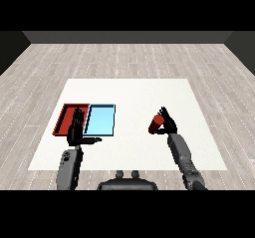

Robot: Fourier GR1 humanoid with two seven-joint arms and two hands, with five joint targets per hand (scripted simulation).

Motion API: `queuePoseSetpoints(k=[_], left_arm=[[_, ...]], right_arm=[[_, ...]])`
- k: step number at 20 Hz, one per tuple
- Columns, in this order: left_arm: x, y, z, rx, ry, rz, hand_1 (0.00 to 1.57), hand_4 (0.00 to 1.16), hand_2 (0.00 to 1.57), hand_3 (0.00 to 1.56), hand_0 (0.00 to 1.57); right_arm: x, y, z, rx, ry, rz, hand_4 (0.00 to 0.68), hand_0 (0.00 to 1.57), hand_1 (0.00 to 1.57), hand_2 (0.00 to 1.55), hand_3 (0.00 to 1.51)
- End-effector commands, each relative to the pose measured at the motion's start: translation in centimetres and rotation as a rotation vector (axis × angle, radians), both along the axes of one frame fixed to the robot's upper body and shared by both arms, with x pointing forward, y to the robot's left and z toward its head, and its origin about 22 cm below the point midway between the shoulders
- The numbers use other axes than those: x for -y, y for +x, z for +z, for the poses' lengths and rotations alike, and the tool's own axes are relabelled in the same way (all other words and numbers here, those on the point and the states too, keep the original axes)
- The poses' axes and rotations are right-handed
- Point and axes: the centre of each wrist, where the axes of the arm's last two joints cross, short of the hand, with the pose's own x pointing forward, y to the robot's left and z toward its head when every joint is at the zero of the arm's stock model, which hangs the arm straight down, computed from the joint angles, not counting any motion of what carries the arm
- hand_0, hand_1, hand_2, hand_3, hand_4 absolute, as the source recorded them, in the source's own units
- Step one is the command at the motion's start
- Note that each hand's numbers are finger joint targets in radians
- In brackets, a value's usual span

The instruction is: Pick the red can and put it in the red box

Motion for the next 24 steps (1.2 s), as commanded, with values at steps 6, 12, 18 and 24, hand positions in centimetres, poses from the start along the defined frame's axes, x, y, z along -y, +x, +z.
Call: queuePoseSetpoints(k=[6,12,18,24], left_arm=[[0.6,-0.1,2.0,0.015,-0.011,0.014,0.00,0.00,0.00,0.00,0.00],[0.2,1.1,0.8,0.012,-0.002,0.006,0.00,0.00,0.00,0.00,0.00],[-0.5,-0.3,0.2,0.025,0.007,0.010,0.00,0.00,0.00,0.00,0.00],[-1.0,-0.6,2.0,0.015,-0.003,0.031,0.00,0.00,0.00,0.00,0.00]], right_arm=[[-3.4,1.6,0.6,-0.005,0.015,0.029,0.000,0.00,0.00,0.00,0.00],[-2.7,2.0,0.2,-0.027,0.017,0.036,0.000,0.00,0.00,0.00,0.00],[-3.7,1.2,-0.9,-0.072,-0.096,-0.019,0.000,0.00,0.00,0.00,0.00],[-4.5,2.6,-0.3,-0.085,-0.154,-0.148,0.611,1.46,1.46,1.46,1.42]])
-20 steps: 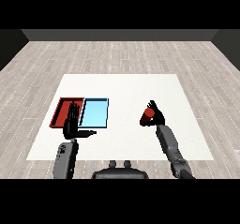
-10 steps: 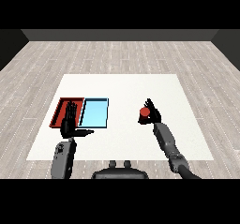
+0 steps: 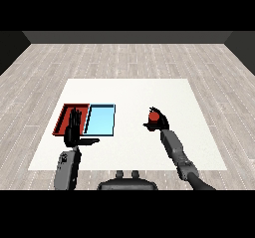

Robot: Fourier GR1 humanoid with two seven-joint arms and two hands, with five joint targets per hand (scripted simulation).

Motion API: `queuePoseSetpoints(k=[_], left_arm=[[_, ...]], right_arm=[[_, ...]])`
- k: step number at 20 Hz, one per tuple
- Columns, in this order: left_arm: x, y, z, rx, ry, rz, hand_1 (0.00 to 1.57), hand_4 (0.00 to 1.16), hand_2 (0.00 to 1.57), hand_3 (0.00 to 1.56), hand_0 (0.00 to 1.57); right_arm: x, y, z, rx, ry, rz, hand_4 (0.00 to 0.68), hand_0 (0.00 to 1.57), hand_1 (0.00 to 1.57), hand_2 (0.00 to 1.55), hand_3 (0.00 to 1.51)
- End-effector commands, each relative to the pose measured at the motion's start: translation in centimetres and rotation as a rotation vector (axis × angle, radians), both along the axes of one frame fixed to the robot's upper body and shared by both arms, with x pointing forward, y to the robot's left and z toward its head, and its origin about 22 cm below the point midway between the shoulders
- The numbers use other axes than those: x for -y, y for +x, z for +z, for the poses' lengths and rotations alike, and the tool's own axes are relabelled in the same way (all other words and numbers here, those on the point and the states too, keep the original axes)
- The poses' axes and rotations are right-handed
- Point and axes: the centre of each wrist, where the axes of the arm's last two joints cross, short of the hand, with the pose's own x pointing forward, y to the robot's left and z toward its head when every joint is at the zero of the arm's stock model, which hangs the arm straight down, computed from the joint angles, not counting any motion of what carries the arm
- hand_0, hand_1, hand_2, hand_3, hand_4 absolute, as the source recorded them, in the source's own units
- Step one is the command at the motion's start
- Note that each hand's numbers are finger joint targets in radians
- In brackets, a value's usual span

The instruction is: Pick the red can and put it in the red box

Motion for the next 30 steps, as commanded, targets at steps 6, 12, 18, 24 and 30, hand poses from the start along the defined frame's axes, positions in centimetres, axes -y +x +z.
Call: queuePoseSetpoints(k=[6,12,18,24,30], left_arm=[[1.4,1.1,-0.8,-0.006,0.032,-0.005,0.00,0.00,0.00,0.00,0.00],[0.2,1.0,-0.2,-0.013,0.002,-0.014,0.00,0.00,0.00,0.00,0.00],[2.8,-0.5,-2.1,-0.012,0.016,-0.064,0.00,0.00,0.00,0.00,0.00],[4.6,1.5,0.1,-0.003,0.049,-0.094,0.00,0.00,0.00,0.00,0.00],[6.3,1.1,2.3,-0.093,0.035,-0.142,0.00,0.00,0.00,0.00,0.00]], right_arm=[[-1.6,0.1,0.1,0.022,-0.083,-0.059,0.589,1.47,1.47,1.45,1.40],[0.3,1.7,2.7,0.058,-0.129,-0.044,0.599,1.44,1.44,1.43,1.37],[-1.4,1.2,4.2,0.166,-0.137,-0.015,0.616,1.42,1.42,1.43,1.37],[-1.4,0.2,8.9,0.255,-0.118,-0.025,0.630,1.45,1.45,1.43,1.38],[0.0,-2.1,11.5,0.325,-0.098,-0.008,0.651,1.44,1.44,1.43,1.39]])
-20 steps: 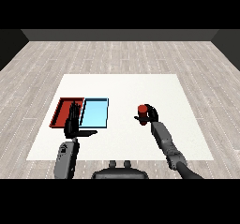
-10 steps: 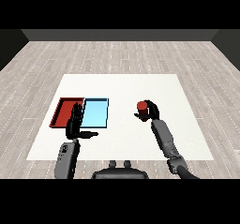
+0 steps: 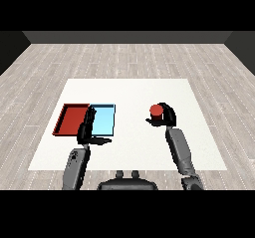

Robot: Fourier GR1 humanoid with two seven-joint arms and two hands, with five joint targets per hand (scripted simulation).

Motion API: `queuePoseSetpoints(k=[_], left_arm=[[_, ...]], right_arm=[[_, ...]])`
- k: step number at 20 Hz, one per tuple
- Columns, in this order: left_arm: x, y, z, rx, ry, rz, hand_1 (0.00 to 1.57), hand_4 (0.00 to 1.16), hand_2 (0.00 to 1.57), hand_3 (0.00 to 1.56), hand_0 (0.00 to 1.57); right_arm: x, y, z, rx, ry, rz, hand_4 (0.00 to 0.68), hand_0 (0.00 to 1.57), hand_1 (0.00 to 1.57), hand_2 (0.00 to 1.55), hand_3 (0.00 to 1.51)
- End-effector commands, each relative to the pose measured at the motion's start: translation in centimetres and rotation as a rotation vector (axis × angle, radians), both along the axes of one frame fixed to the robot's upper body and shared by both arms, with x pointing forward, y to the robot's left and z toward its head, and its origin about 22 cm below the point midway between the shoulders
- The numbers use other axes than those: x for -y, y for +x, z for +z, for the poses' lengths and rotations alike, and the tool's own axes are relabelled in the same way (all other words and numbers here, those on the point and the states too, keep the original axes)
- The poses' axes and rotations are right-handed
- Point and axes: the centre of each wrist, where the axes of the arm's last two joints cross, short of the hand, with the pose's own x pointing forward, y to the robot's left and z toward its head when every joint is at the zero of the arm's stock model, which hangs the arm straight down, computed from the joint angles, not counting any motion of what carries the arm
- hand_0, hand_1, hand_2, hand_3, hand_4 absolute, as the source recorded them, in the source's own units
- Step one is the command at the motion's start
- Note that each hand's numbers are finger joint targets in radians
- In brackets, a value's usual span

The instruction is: Pick the red can and put it in the red box

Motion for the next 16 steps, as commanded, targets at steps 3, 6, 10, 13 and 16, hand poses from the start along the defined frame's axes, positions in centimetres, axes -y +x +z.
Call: queuePoseSetpoints(k=[3,6,10,13,16], left_arm=[[2.3,-0.2,-0.9,-0.075,-0.004,-0.048,0.00,0.00,0.00,0.00,0.00],[2.7,-0.2,-0.9,-0.075,-0.004,-0.048,0.00,0.00,0.00,0.00,0.00],[3.7,-0.1,-1.1,-0.072,-0.002,-0.071,0.00,0.00,0.00,0.00,0.00],[7.0,1.1,-0.5,-0.118,-0.009,-0.114,0.00,0.00,0.00,0.00,0.00],[6.3,1.3,-1.0,-0.137,-0.010,-0.112,0.00,0.00,0.00,0.00,0.00]], right_arm=[[1.7,-0.7,3.6,0.025,0.019,0.007,0.653,1.45,1.45,1.43,1.38],[-5.4,-2.7,2.3,0.050,0.055,-0.004,0.655,1.44,1.44,1.43,1.38],[-11.1,-6.1,1.4,0.033,0.063,0.021,0.655,1.44,1.44,1.43,1.38],[-12.3,-5.0,1.8,0.026,0.072,0.008,0.647,1.45,1.45,1.43,1.38],[-13.5,-2.4,2.2,0.042,0.047,0.001,0.661,1.45,1.45,1.45,1.40]])
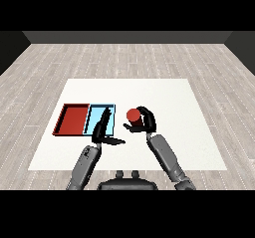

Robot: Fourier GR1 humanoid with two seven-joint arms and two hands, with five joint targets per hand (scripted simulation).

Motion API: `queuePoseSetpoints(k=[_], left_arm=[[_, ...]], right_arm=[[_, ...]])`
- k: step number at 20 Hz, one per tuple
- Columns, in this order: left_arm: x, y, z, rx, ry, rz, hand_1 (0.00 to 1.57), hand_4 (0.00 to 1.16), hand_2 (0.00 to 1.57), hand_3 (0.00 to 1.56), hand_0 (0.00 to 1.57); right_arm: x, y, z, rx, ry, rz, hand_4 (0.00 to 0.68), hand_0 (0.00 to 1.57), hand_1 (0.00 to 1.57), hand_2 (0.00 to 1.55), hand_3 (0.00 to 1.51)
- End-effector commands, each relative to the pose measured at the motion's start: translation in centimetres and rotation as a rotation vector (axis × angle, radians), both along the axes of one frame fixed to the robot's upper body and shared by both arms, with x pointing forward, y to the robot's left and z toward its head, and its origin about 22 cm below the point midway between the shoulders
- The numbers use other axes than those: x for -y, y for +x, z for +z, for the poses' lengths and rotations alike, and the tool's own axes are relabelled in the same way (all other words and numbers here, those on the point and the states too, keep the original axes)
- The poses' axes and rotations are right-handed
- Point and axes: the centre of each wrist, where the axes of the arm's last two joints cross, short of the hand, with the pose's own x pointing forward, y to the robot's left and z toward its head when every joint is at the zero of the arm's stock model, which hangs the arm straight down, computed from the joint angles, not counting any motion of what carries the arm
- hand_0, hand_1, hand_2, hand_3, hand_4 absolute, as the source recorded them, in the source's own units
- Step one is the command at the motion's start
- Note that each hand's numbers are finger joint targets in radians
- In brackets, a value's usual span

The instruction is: Pick the red can and put it in the red box

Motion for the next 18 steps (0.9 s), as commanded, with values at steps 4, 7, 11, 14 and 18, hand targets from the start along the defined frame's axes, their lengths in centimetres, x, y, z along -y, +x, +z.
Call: queuePoseSetpoints(k=[4,7,11,14,18], left_arm=[[1.2,2.5,-1.4,-0.063,-0.009,-0.030,0.00,0.00,0.00,0.00,0.00],[2.7,0.7,-2.2,-0.098,-0.015,-0.044,0.00,0.00,0.00,0.00,0.00],[3.1,1.7,-3.1,-0.106,-0.006,-0.039,0.00,0.00,0.00,0.00,0.00],[4.2,1.4,-4.5,-0.088,-0.014,-0.070,0.00,0.00,0.00,0.00,0.00],[3.0,0.3,-4.4,-0.132,-0.024,-0.080,0.00,0.00,0.00,0.00,0.00]], right_arm=[[-1.8,0.9,-0.6,-0.008,0.020,0.018,0.639,1.46,1.46,1.44,1.39],[-3.0,-0.1,-0.7,0.001,0.014,0.009,0.634,1.46,1.46,1.45,1.38],[-3.8,-0.2,-0.9,0.008,-0.002,0.000,0.635,1.45,1.45,1.44,1.38],[-3.5,-0.5,0.8,-0.004,0.003,0.030,0.633,1.44,1.44,1.43,1.39],[-4.2,-2.7,0.3,0.004,0.012,0.033,0.631,1.43,1.43,1.43,1.38]])
